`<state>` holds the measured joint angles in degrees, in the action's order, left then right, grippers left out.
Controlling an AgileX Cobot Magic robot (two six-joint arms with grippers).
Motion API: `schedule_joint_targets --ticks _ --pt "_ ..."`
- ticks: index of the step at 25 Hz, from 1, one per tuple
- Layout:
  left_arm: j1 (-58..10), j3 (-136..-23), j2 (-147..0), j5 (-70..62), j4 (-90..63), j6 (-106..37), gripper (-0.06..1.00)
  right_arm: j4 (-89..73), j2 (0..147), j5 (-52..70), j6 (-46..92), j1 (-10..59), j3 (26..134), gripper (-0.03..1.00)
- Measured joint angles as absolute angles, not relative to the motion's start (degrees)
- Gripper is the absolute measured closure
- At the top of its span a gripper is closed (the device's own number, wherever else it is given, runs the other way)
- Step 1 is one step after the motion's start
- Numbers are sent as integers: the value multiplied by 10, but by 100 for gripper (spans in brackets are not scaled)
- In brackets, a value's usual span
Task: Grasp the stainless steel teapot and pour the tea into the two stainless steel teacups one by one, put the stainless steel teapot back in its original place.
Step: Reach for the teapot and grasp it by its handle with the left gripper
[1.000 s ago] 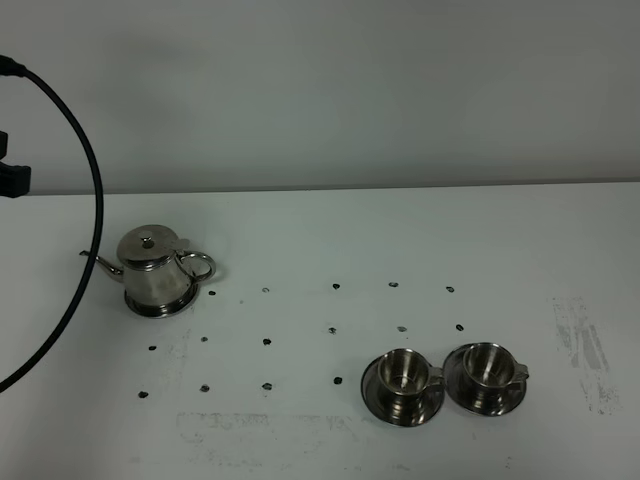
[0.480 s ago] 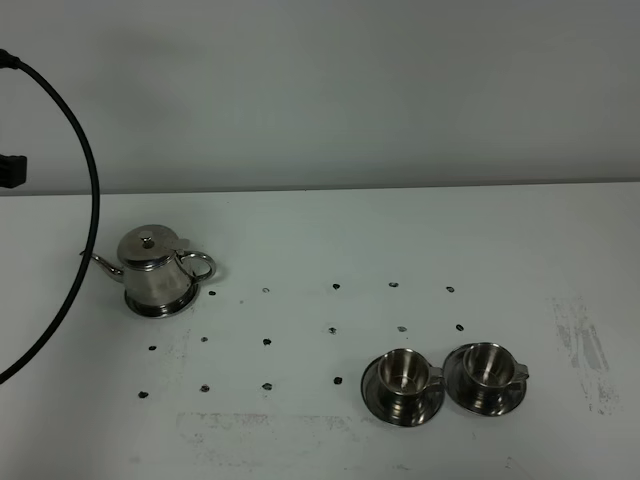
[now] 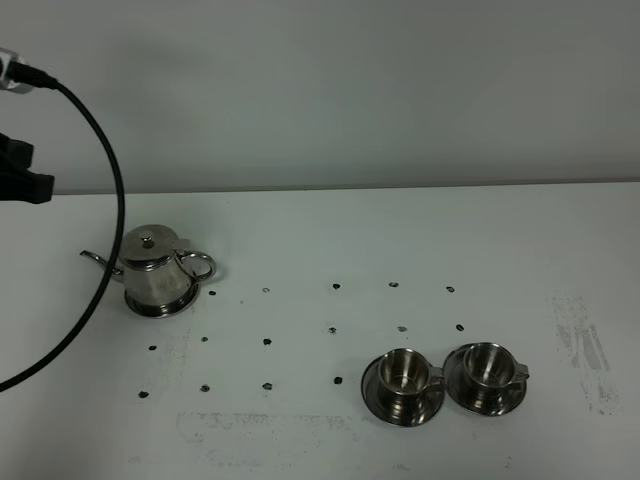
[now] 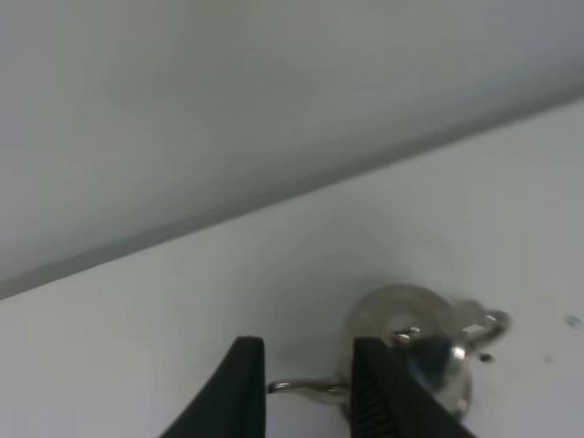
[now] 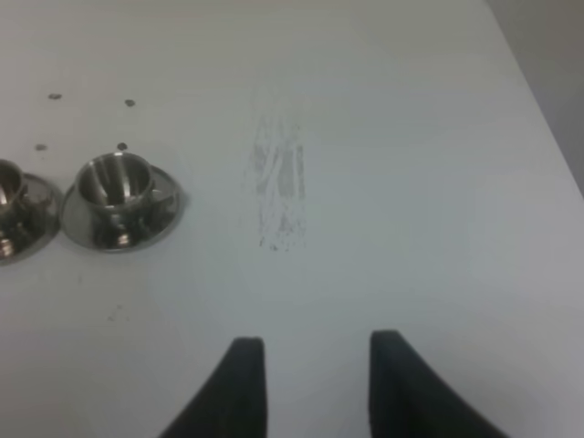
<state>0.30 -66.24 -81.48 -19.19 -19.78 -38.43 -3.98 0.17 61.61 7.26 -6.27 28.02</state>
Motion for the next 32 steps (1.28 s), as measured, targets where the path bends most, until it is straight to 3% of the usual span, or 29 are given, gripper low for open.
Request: schedule_joint_targets --ticks 8,16,32 --pt "-111 -851 -937 -316 -161 -410 65 -40 2 616 73 -65 280 73" --pt "-189 -977 -1067 -347 -110 -410 65 -40 2 616 72 -65 280 73" --pt "-206 -1143 -1241 -447 -7 -427 65 -40 2 616 72 -65 280 73"
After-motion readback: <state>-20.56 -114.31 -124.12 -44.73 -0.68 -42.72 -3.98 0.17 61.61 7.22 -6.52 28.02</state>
